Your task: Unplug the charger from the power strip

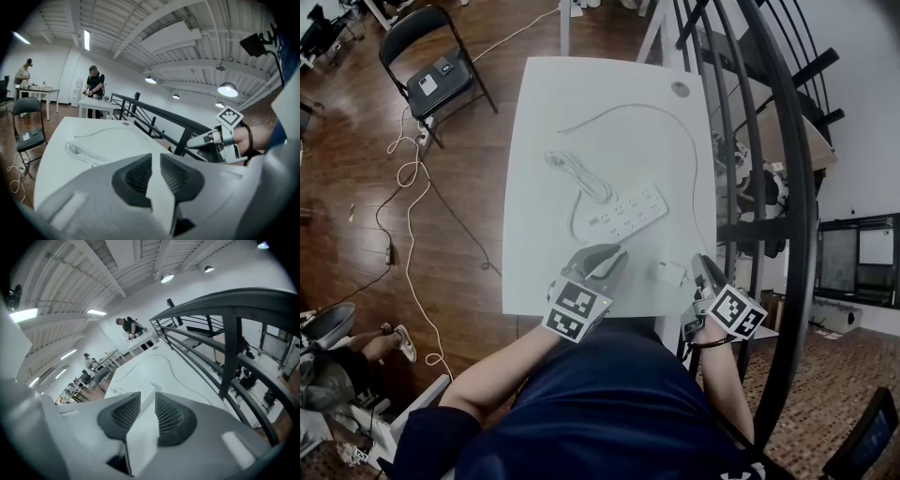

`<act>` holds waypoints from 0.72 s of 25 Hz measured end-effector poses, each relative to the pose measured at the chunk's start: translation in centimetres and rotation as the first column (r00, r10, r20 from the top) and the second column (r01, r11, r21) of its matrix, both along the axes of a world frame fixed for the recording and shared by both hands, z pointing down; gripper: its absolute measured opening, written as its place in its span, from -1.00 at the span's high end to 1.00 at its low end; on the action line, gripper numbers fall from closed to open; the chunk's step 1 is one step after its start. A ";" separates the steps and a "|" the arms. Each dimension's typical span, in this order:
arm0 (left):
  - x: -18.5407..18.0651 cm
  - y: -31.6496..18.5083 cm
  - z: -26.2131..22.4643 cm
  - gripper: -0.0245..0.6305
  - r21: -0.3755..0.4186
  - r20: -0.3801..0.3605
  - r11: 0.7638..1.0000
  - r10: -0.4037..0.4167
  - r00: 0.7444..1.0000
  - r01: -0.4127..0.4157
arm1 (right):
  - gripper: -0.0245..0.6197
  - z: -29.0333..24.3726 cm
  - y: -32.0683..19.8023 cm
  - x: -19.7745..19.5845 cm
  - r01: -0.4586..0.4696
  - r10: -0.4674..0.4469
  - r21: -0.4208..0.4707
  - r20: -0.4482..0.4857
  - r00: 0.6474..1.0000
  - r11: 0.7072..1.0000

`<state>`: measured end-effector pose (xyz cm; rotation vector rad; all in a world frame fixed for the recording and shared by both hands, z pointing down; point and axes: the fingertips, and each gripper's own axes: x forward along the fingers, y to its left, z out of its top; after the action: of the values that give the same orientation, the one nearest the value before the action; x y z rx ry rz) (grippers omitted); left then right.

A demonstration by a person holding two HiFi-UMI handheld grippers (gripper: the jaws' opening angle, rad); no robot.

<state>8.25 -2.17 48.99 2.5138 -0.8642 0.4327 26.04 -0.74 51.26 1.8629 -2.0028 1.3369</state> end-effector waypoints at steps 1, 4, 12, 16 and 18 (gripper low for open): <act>0.1 -0.3 -0.9 0.76 0.019 -0.012 1.000 -0.008 1.000 0.008 | 0.63 -1.0 -0.5 -1.2 0.044 -0.045 0.024 0.006 0.999 0.999; 0.4 -0.4 -3.7 0.78 0.065 -0.057 0.998 -0.018 0.998 0.022 | 0.81 -4.4 -1.7 -4.7 0.180 -0.177 0.113 -0.035 0.984 0.977; 0.9 0.1 -7.7 0.85 0.146 -0.105 0.989 0.009 0.994 0.007 | 0.89 -10.5 -1.7 -11.3 0.400 -0.363 0.327 -0.171 0.916 0.856; 1.1 0.5 -6.9 0.91 0.127 -0.092 0.992 0.029 0.995 -0.017 | 0.89 -9.1 -1.3 -11.3 0.403 -0.368 0.304 -0.167 0.915 0.863; 1.3 0.8 -6.7 0.91 0.129 -0.085 0.991 0.050 0.995 -0.039 | 0.89 -8.7 -1.2 -11.2 0.403 -0.366 0.298 -0.173 0.914 0.865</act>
<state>9.56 -1.36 42.28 2.6508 -0.8270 0.2866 14.81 -1.97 42.55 1.4770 -2.4855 0.8135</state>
